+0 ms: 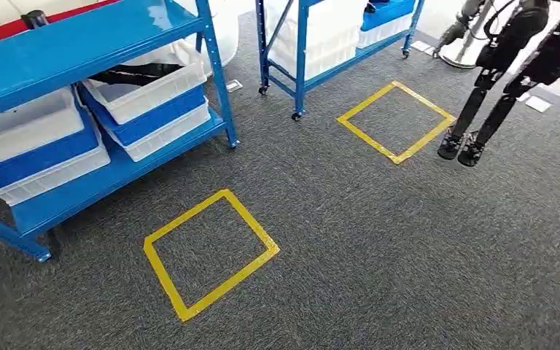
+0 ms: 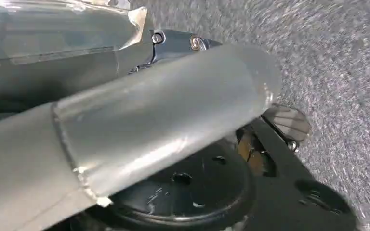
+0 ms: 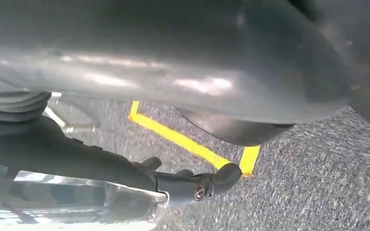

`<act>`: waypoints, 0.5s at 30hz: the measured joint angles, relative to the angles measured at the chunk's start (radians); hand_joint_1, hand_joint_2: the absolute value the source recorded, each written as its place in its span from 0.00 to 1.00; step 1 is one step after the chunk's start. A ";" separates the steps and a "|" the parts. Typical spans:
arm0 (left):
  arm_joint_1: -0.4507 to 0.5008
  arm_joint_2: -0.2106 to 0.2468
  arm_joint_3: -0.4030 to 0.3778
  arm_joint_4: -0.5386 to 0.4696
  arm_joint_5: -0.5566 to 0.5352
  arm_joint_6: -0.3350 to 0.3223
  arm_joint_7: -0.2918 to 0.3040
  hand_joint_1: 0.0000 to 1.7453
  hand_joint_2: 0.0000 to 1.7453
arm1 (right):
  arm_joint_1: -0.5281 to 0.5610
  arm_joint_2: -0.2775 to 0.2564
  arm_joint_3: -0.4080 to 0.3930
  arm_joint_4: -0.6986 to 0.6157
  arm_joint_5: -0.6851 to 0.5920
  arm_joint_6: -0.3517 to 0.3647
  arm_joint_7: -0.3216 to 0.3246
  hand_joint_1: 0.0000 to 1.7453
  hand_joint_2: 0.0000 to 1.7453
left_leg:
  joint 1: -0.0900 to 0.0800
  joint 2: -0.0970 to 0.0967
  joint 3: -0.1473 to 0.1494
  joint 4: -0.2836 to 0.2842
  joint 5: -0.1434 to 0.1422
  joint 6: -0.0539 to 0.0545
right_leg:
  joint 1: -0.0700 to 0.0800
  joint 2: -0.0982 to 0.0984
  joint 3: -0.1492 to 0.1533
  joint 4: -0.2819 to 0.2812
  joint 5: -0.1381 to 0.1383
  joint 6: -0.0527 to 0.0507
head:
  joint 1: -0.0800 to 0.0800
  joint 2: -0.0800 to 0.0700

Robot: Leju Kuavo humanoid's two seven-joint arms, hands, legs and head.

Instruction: Take the parts from the cabinet and place them on the table.

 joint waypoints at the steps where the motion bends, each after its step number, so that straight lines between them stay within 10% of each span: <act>1: 0.001 0.000 0.000 0.000 0.000 0.000 0.000 0.00 0.00 | -0.001 0.000 0.000 0.000 -0.001 0.000 0.000 0.00 0.00 | 0.000 0.002 0.017 -0.031 0.026 0.002 | 0.002 -0.014 0.001 0.000 -0.001 -0.001 | -0.001 0.000; 3: 0.000 0.000 0.000 0.000 0.000 -0.002 0.000 0.00 0.00 | -0.005 0.001 0.000 0.000 -0.002 -0.001 -0.001 0.00 0.00 | -0.002 0.023 0.102 -0.181 0.101 0.012 | 0.004 -0.036 0.005 0.000 -0.003 -0.003 | -0.001 0.000; 5: -0.003 0.000 0.000 0.000 -0.001 -0.002 0.002 0.00 0.00 | -0.005 0.002 0.000 0.000 -0.002 -0.003 -0.009 0.00 0.00 | -0.016 0.095 0.168 -0.301 0.118 0.025 | 0.018 -0.052 0.007 0.003 -0.009 0.002 | 0.000 0.000; 9: -0.001 0.000 0.000 0.000 0.000 0.001 0.009 0.00 0.00 | -0.008 0.000 0.000 0.000 -0.002 -0.007 -0.025 0.00 0.00 | -0.024 0.047 0.158 -0.311 0.125 0.039 | 0.021 -0.096 0.011 -0.002 -0.012 0.012 | 0.002 0.000; 12: -0.002 -0.006 0.002 0.000 0.003 0.006 0.008 0.00 0.00 | -0.008 -0.002 0.000 -0.001 0.002 -0.007 -0.029 0.00 0.00 | -0.006 0.012 0.167 -0.332 0.143 0.054 | 0.012 0.023 -0.038 0.115 -0.082 0.013 | 0.007 0.000; 15: -0.001 -0.006 0.003 0.000 0.010 0.010 0.003 0.00 0.00 | -0.003 -0.006 0.000 -0.001 0.004 0.000 -0.032 0.00 0.00 | -0.006 -0.032 0.163 -0.330 0.145 0.054 | 0.005 0.042 -0.124 0.296 -0.141 0.018 | 0.009 0.000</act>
